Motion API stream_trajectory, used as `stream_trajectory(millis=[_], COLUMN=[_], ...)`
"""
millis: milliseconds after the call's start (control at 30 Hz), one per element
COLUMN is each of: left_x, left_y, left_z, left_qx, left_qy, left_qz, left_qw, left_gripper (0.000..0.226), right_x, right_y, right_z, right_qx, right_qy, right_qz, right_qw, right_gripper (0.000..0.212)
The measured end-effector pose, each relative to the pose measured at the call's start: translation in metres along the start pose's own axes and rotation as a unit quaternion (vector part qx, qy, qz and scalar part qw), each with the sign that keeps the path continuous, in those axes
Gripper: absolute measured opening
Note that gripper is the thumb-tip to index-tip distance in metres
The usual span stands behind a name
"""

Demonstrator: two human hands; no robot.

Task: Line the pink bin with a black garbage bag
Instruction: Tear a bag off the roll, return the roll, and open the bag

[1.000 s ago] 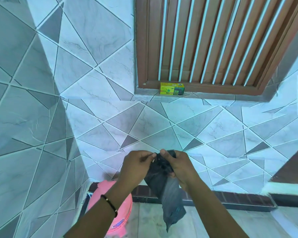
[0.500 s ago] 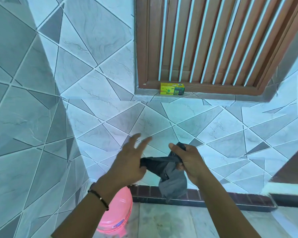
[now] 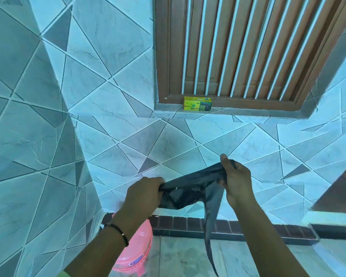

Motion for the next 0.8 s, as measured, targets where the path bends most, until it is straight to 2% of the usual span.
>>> stream_trajectory(millis=[67, 133, 200, 267, 333, 433, 533, 667, 800], left_x=[0.003, 0.004, 0.003, 0.003, 0.002, 0.005, 0.008, 0.004, -0.001], left_y=[0.000, -0.002, -0.006, -0.009, -0.011, -0.013, -0.011, -0.001, 0.007], left_z=[-0.002, -0.004, -0.005, -0.005, -0.005, -0.005, -0.008, -0.011, -0.011], left_qx=[-0.010, -0.008, -0.005, -0.013, -0.024, -0.015, 0.008, 0.005, -0.027], left_qy=[-0.009, -0.024, -0.022, -0.011, -0.011, 0.000, 0.022, 0.012, 0.008], left_qz=[-0.033, -0.100, -0.160, -0.185, -0.188, -0.200, -0.213, -0.280, -0.357], left_qw=[0.999, 0.995, 0.987, 0.983, 0.982, 0.980, 0.977, 0.960, 0.934], left_gripper=[0.020, 0.017, 0.018, 0.026, 0.034, 0.028, 0.027, 0.024, 0.013], right_x=[0.002, 0.010, 0.019, 0.027, 0.035, 0.041, 0.038, 0.027, 0.021], right_y=[0.000, -0.001, -0.005, -0.012, -0.023, -0.030, -0.027, -0.021, -0.022], right_z=[-0.001, -0.004, -0.008, -0.012, -0.019, -0.023, -0.020, -0.013, -0.007], right_qx=[-0.004, -0.001, 0.013, 0.026, 0.048, 0.041, 0.031, 0.023, 0.017], right_qy=[0.018, 0.073, 0.136, 0.184, 0.215, 0.204, 0.169, 0.140, 0.132], right_qz=[0.025, 0.068, 0.092, 0.064, -0.002, -0.106, -0.147, -0.164, -0.182], right_qw=[1.000, 0.995, 0.986, 0.980, 0.976, 0.972, 0.974, 0.976, 0.974], right_gripper=[0.031, 0.024, 0.036, 0.048, 0.046, 0.019, 0.019, 0.029, 0.010])
Point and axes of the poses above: each hand's wrist, its own z-axis towards the middle knuckle, its own x-axis out of the palm, y = z × x, the point moved 4 cm from there along z, towards the middle knuckle, and after that the axes turned 8 degrees about y, right-handed, at the moved point
